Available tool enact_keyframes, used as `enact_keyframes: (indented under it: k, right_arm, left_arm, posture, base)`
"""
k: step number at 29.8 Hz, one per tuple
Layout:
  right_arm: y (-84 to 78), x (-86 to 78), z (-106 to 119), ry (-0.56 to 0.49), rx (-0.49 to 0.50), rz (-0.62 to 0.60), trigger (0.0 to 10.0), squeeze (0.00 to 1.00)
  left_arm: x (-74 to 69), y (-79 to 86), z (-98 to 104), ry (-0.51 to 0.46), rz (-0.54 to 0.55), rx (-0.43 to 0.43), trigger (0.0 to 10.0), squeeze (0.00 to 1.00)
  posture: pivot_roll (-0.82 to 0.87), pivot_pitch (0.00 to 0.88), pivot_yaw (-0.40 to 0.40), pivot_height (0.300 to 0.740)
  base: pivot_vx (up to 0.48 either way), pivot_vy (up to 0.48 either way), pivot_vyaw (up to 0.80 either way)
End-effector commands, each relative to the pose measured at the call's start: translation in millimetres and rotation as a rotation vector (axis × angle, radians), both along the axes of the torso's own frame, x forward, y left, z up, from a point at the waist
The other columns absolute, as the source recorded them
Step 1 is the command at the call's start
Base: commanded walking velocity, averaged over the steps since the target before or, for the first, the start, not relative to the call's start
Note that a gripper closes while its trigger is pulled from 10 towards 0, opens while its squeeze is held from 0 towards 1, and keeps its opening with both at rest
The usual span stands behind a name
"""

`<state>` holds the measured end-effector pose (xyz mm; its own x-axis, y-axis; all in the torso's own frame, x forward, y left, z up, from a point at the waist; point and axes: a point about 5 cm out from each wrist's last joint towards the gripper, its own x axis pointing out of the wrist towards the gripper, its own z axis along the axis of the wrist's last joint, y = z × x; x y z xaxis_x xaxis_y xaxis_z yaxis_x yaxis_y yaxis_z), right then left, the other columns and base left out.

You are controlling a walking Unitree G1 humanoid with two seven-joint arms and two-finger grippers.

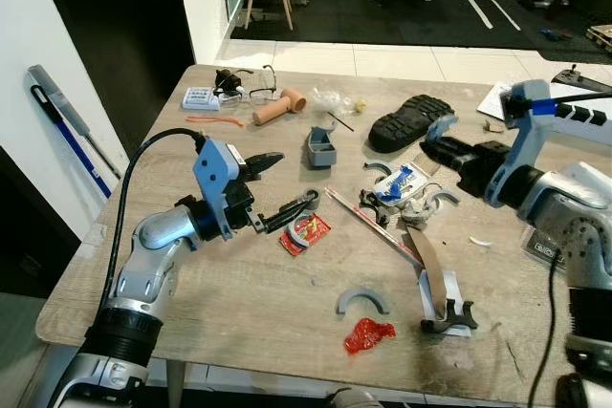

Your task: Picking trash to rubbish bin

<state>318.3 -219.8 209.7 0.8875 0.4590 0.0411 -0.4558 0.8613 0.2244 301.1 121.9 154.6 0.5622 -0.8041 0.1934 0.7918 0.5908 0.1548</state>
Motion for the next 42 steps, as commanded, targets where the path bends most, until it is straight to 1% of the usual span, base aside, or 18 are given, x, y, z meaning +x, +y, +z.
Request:
enact_keyframes:
  k: [1,2,3,4,5,6,7,8,9,10,12,13,14,16,18,26,32,42]
  right_arm:
    - [5.4,1.5,5,-0.057,0.046,-0.004,10.0,0.0]
    - [5.4,1.5,5,-0.057,0.046,-0.004,10.0,0.0]
    - [18.1,3.0,1,-0.077,0.155,-0.001,10.0,0.0]
    - [18.1,3.0,1,-0.077,0.155,-0.001,10.0,0.0]
    - [34.8,1.6,-2,-0.091,0.28,0.051,10.0,0.0]
    - [34.8,1.6,-2,-0.091,0.28,0.051,10.0,0.0]
    - [60.0,-0.8,-13,-0.075,0.335,0.139,10.0,0.0]
    - [60.0,-0.8,-13,-0.075,0.335,0.139,10.0,0.0]
    - [76.1,-1.2,-20,-0.043,0.376,0.214,10.0,0.0]
    - [83.4,-0.1,-23,-0.049,0.351,0.243,10.0,0.0]
    - [83.4,-0.1,-23,-0.049,0.351,0.243,10.0,0.0]
    - [86.4,0.1,-26,-0.053,0.311,0.254,10.0,0.0]
    - [86.4,0.1,-26,-0.053,0.311,0.254,10.0,0.0]
    - [83.2,1.3,-30,-0.079,0.226,0.221,10.0,0.0]
    - [81.7,2.2,-32,-0.08,0.207,0.207,10.0,0.0]
    - [80.3,5.1,-36,-0.089,0.209,0.163,10.0,0.0]
    - [78.2,7.4,-40,-0.101,0.178,0.14,10.0,0.0]
    - [79.4,8.2,-42,-0.103,0.172,0.147,10.0,0.0]
  left_arm:
    - [2.1,-6.0,1,0.002,0.007,-0.021,10.0,0.0]
    - [2.1,-6.0,1,0.002,0.007,-0.021,10.0,0.0]
    - [3.0,-9.8,0,0.02,0.027,-0.071,10.0,0.0]
    - [3.0,-9.8,0,0.02,0.027,-0.071,10.0,0.0]
    - [4.8,-14.0,-2,0.052,0.058,-0.143,10.0,0.0]
    - [4.8,-14.0,-2,0.052,0.058,-0.143,10.0,0.0]
    - [7.8,-16.1,-3,0.098,0.081,-0.216,10.0,0.0]
    - [7.8,-16.1,-3,0.098,0.081,-0.216,10.0,0.0]
    - [12.5,-15.3,-3,0.134,0.118,-0.273,10.0,0.0]
    - [15.6,-15.7,-3,0.16,0.132,-0.307,10.0,0.0]
    - [15.6,-15.7,-3,0.16,0.132,-0.307,10.0,0.0]
    - [16.4,-16.9,-3,0.173,0.13,-0.311,10.0,0.0]
    - [16.4,-16.9,-3,0.173,0.13,-0.311,10.0,0.0]
    - [18.1,-16.7,-6,0.209,0.135,-0.323,10.0,0.0]
    - [18.7,-16.1,-7,0.218,0.14,-0.32,10.0,0.0]
    - [20.4,-17.3,-11,0.235,0.17,-0.284,10.0,0.0]
    - [20.4,-19.7,-14,0.249,0.161,-0.248,10.0,0.0]
    - [20.2,-21.2,-16,0.258,0.156,-0.235,10.0,0.0]
  posture:
    - [-0.1,0.0,0.011,0.74]
    - [-0.1,0.0,0.011,0.74]
    - [-0.1,0.0,0.012,0.74]
    - [-0.1,0.0,0.012,0.74]
    - [-0.11,0.0,0.011,0.74]
    - [-0.11,0.0,0.011,0.74]
    - [-0.11,0.0,0.012,0.74]
    - [-0.11,0.0,0.012,0.74]
    - [-0.11,0.0,0.012,0.74]
    - [-0.11,0.0,0.015,0.74]
    - [-0.11,0.0,0.015,0.74]
    - [-0.11,0.0,0.018,0.74]
    - [-0.11,0.0,0.018,0.74]
    - [-0.11,0.0,0.019,0.74]
    - [-0.11,0.0,0.019,0.74]
    - [-0.11,0.0,0.026,0.74]
    - [-0.11,0.0,0.02,0.74]
    - [-0.11,0.0,0.019,0.74]
  base:
    - [0.0,0.0,0.0]
    - [0.0,0.0,0.0]
    - [0.0,0.0,0.0]
    - [0.0,0.0,0.0]
    - [0.0,0.0,0.0]
    - [0.0,0.0,0.0]
    - [0.0,0.0,0.0]
    - [0.0,0.0,0.0]
    - [0.0,0.0,0.0]
    - [0.0,0.0,0.0]
    - [0.0,0.0,0.0]
    - [0.0,0.0,0.0]
    - [0.0,0.0,0.0]
    - [0.0,0.0,0.0]
    - [0.0,0.0,0.0]
    - [0.0,0.0,0.0]
    - [-0.268,0.0,0.0]
    - [-0.339,0.0,0.0]
